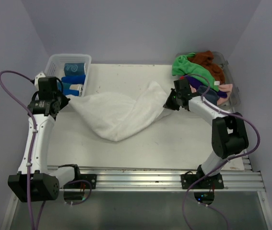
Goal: Roll the towels
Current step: Flatten the towel
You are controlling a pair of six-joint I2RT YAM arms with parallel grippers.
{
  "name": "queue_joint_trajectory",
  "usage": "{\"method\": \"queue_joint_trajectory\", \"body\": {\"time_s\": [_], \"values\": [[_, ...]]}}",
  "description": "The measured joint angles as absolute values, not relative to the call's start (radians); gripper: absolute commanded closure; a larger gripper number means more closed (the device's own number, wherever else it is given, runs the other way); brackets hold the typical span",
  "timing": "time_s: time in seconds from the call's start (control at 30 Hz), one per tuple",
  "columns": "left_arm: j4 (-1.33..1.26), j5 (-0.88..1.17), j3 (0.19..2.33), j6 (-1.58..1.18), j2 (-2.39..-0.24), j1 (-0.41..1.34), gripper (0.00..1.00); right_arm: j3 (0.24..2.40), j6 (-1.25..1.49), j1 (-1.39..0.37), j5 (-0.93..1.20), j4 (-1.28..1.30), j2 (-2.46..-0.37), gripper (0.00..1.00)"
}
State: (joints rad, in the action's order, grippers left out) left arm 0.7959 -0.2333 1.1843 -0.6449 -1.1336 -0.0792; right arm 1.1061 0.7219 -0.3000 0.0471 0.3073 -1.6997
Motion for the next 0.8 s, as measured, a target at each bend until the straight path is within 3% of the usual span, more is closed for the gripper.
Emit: {"method": "queue_joint_trajectory", "body": {"time_s": [0.4,0.57,0.8], "values": [[0.817,-0.12,1.573,-0.607,-1.247,-0.233,1.0,1.541,0.562,-0.3,-0.049,0.49,-1.442,1.0],[0.81,-0.059,1.674,-0.608,-1.255,-0.294,1.0,1.588,0.503,-0.3,-0.128,0.527,-1.27,1.0],[0.806,0.03,1.715,-0.614,-1.289,-0.309,1.0,1.666,0.445,-0.3,-0.221,0.596,-1.187,1.0]]}}
